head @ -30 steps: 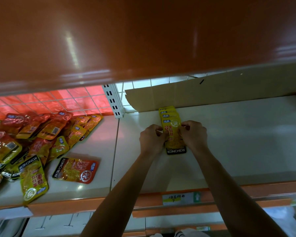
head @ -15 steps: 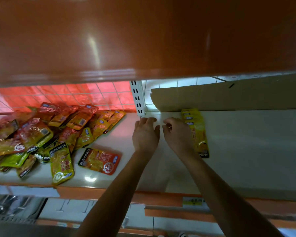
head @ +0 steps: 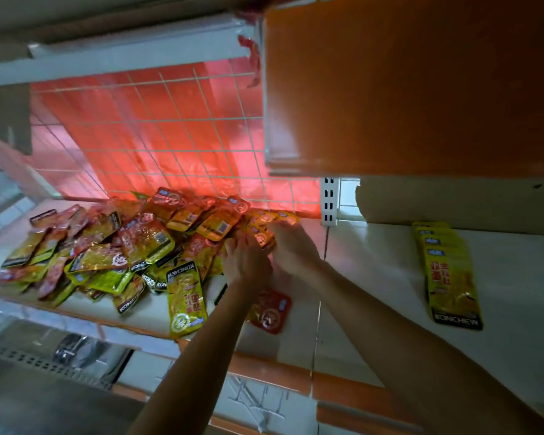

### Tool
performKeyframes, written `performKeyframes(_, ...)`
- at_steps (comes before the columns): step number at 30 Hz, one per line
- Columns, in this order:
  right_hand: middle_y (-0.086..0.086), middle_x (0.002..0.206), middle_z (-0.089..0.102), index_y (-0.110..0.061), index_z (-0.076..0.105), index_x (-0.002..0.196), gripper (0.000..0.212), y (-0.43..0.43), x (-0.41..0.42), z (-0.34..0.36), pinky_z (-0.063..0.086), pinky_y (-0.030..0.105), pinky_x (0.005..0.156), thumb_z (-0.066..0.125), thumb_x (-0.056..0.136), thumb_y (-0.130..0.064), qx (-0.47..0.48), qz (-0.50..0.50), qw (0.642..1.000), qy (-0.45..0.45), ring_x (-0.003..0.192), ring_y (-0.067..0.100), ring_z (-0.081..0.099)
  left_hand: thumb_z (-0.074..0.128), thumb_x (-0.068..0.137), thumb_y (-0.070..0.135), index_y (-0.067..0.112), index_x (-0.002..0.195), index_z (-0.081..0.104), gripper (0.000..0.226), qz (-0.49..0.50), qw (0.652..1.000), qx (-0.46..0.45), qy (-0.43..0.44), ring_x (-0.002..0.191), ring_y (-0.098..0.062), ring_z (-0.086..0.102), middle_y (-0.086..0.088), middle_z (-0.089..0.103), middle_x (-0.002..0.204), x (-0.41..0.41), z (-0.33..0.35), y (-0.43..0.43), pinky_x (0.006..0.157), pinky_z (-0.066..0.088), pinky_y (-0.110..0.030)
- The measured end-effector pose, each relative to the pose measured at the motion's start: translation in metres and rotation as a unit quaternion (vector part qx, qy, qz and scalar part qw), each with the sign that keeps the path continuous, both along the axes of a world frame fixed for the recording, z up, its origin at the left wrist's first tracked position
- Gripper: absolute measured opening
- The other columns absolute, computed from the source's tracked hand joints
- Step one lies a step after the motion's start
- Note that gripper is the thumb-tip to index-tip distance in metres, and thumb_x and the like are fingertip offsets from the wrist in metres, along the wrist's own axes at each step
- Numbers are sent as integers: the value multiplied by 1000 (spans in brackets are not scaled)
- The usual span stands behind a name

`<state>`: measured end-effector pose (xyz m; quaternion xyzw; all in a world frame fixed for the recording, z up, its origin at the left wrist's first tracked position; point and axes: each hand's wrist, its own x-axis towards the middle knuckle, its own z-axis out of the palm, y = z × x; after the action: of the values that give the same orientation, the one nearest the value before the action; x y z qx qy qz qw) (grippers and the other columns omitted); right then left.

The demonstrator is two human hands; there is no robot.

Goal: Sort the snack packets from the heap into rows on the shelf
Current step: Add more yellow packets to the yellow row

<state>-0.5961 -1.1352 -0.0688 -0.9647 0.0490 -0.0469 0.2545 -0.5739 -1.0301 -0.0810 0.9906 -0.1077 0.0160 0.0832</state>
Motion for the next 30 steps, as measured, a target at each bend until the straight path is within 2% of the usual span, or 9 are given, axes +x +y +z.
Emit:
performKeyframes(4, 3, 143, 40, -20, 37, 140, 55, 4, 16, -9, 42, 46, 94, 56, 88, -14, -92, 14, 994, 58, 128, 36, 37, 58, 85, 32, 13, 126, 44, 47, -24, 999, -10, 37, 129, -32, 35, -7, 47, 134, 13, 4, 5, 100, 38, -42)
performKeyframes(7, 1, 137, 45, -19, 51, 127, 35, 2, 17, -16, 42, 43, 90, 49, 92, -19, -139, -32, 989, 25, 122, 36, 38, 55, 88, 28, 14, 121, 49, 36, -43, 999, 11, 29, 128, -32, 37, -8, 53, 128, 18, 6, 9, 96, 42, -40)
performKeyframes(11, 7, 130, 51, -16, 57, 118, 31, -6, 9, -19, 39, 40, 91, 40, 99, -34, -78, -111, 991, 9, 119, 36, 41, 46, 95, 24, 15, 116, 53, 24, -59, 998, 26, -5, 122, -30, 40, -7, 58, 120, 18, 1, 12, 86, 45, -39)
performKeyframes(15, 13, 129, 45, -12, 53, 119, 35, -19, 0, -15, 41, 40, 91, 54, 94, -35, -60, -175, 982, 29, 116, 35, 44, 37, 100, 46, 14, 120, 53, 41, -77, 994, 71, -30, 123, -30, 42, -9, 59, 125, 17, -6, 9, 89, 44, -37)
performKeyframes(17, 16, 130, 42, -10, 48, 124, 41, -21, -4, -14, 42, 39, 90, 60, 91, -30, -42, -209, 976, 30, 116, 35, 44, 35, 101, 43, 17, 120, 54, 37, -83, 993, 62, -51, 123, -29, 42, -6, 61, 122, 14, -10, 7, 89, 43, -37)
performKeyframes(22, 18, 125, 47, -8, 34, 131, 68, -32, -19, -14, 44, 37, 89, 73, 81, -34, 162, -256, 953, 20, 112, 37, 53, 40, 101, 27, 14, 116, 59, 28, -151, 980, -37, -123, 114, -34, 53, -11, 68, 108, -5, -7, -13, 82, 46, -40)
performKeyframes(26, 7, 113, 63, -18, 46, 122, 56, -51, -46, -17, 50, 38, 87, 76, 74, -24, 290, -283, 914, -34, 105, 29, 60, 38, 99, 17, 15, 117, 53, 23, -112, 977, -118, -138, 86, -39, 66, -17, 69, 91, -19, 5, -33, 59, 46, -39)
performKeyframes(28, 0, 105, 63, -19, 51, 120, 53, -62, -60, -17, 52, 36, 83, 75, 73, -17, 322, -307, 893, -61, 101, 23, 60, 38, 100, 15, 9, 105, 55, 19, -98, 961, -220, -134, 75, -40, 65, -19, 67, 82, -24, 11, -42, 55, 36, -37)
performKeyframes(30, -11, 90, 60, -22, 55, 114, 46, -73, -74, -13, 50, 26, 68, 74, 73, -12, 364, -320, 870, -94, 92, 16, 61, 37, 101, 15, 7, 87, 53, 23, -96, 932, -338, -88, 74, -40, 59, -16, 58, 74, -27, 17, -54, 58, 27, -35)
